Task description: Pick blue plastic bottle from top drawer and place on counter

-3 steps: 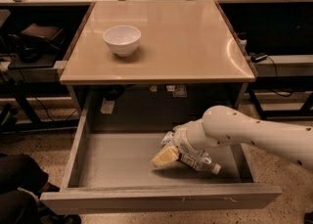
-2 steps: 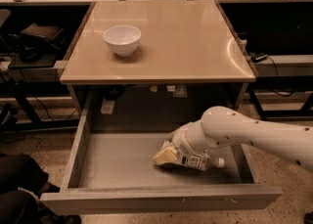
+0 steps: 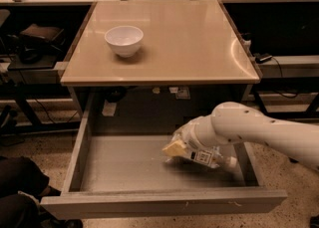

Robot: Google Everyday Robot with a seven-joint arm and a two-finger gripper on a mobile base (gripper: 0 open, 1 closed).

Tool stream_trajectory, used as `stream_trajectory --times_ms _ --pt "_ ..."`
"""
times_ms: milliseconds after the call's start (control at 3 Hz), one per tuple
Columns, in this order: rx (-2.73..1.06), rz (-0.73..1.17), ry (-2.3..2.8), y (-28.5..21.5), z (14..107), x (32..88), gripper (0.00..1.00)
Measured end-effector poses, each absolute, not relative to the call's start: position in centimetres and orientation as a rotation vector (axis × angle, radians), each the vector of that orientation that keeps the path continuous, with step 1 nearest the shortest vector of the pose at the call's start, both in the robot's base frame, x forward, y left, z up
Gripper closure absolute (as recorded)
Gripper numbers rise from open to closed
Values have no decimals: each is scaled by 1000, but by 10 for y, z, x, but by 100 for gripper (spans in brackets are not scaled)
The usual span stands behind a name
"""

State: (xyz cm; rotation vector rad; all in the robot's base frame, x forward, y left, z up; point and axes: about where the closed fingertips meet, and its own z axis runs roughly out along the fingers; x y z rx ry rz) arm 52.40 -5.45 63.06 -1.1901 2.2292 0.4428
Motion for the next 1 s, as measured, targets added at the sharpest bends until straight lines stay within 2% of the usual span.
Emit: stream_trajectory --times_ms 333,667,1000 --pt "-1130 285 2195 -92 683 541 100" --pt "-1060 130 2144 -138 755 556 100" --pt "-1002 69 2125 -181 807 570 100"
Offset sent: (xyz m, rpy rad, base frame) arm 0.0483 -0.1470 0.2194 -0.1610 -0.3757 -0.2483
